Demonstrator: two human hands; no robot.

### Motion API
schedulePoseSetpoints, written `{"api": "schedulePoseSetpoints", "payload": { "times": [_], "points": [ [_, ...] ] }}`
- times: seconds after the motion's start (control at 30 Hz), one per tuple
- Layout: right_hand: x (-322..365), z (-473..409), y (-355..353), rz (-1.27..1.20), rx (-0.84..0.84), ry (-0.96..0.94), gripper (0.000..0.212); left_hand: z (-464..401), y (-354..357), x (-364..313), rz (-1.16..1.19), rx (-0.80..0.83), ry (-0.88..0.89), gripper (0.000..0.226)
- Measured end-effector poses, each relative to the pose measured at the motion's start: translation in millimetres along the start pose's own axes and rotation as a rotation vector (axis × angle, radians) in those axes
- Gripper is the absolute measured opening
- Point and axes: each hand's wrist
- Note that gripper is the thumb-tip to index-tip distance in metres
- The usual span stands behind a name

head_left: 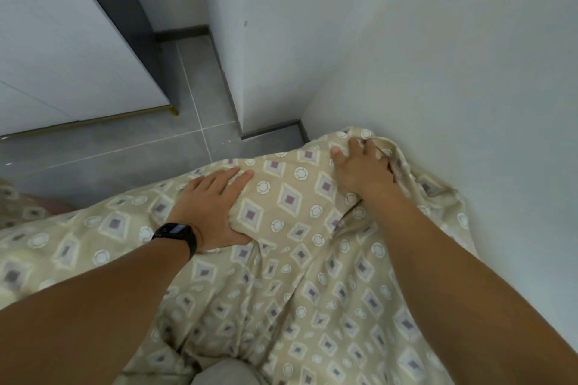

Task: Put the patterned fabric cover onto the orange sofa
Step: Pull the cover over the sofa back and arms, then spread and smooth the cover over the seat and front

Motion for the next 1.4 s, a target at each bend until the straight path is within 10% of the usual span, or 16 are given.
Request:
{"api": "schedulePoseSetpoints", "payload": {
  "times": [0.37, 0.57, 1.03, 1.4],
  "points": [
    [96, 156, 62, -0.138, -0.26, -0.109, 0.06, 25, -16, 1, -0.071, -0.026, 0.116, 0.117],
    [122, 273, 107, -0.26, -0.293, -0.082, 0.058, 125, -39, 7, 0.068, -0.136, 0.333, 0.062],
    [207, 522, 237, -0.729, -0.253, 0.303, 0.049, 352, -18, 55, -0.129, 0.575, 0.508, 0.042],
    [225, 596, 375, -0.973, -0.187, 0.474, 0.042, 442, 55, 55, -0.093, 0.711, 0.427, 0.036]
  ]
}}
Point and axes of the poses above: each hand's wrist, its own z-axis away from the middle knuckle, its own y-axis out of the palm, x = y × z
